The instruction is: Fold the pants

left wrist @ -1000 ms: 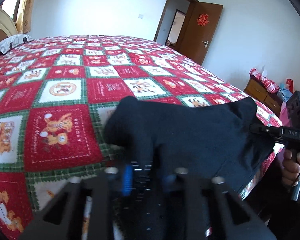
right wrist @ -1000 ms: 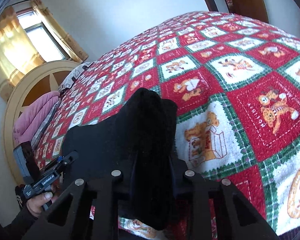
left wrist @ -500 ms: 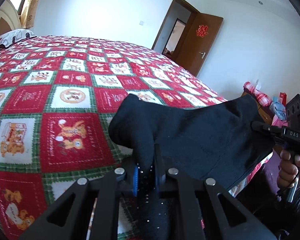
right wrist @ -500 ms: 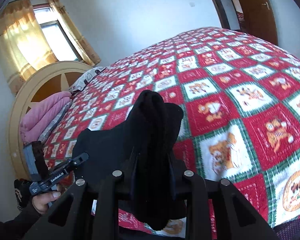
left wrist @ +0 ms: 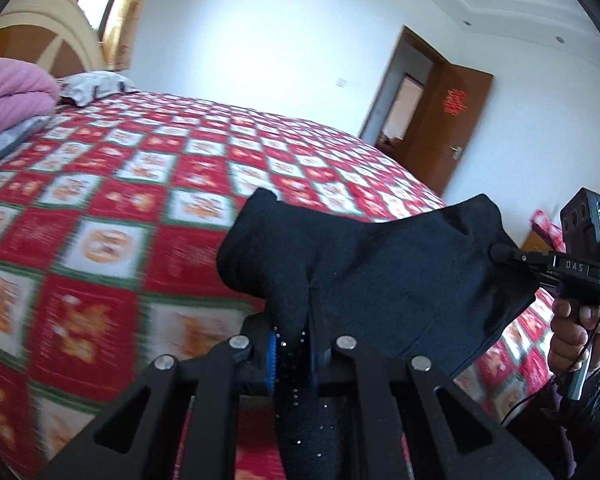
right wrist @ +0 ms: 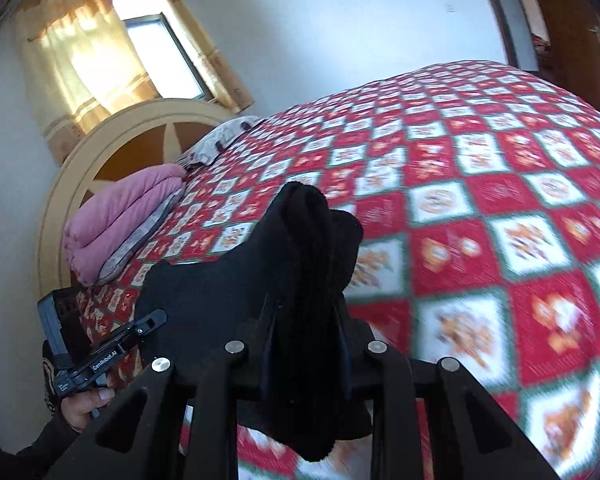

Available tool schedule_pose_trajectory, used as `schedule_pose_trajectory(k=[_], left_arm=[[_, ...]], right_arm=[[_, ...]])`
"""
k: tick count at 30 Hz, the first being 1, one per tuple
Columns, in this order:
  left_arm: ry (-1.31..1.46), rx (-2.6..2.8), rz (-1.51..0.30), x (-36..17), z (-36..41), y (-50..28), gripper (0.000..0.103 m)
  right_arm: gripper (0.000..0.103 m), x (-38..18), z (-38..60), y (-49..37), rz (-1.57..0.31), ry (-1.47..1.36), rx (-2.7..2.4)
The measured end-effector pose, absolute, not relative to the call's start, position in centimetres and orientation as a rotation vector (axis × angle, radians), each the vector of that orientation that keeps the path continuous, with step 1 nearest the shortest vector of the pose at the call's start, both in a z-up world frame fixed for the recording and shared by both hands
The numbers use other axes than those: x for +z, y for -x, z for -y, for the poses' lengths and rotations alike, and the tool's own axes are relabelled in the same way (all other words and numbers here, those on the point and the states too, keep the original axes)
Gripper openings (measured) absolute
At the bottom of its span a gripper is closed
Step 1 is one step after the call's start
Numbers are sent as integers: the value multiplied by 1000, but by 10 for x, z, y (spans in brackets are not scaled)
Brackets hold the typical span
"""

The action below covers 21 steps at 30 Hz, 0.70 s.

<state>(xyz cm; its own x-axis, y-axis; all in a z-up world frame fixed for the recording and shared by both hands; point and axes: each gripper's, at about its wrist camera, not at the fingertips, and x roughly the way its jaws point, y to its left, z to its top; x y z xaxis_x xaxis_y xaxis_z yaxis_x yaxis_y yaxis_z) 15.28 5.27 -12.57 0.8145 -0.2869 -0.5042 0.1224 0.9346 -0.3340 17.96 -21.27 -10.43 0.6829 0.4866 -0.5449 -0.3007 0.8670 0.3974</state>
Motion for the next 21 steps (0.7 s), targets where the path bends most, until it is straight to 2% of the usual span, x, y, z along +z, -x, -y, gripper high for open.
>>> schedule_pose_trajectory(k=[13, 21], left_arm=[[292, -18, -579, -121, -151, -175, 12], [309, 6, -635, -141, -182, -199, 12]], right_arm=[[26, -110, 79, -284, -763, -220, 588], [26, -125, 44, -326, -803, -196, 584]])
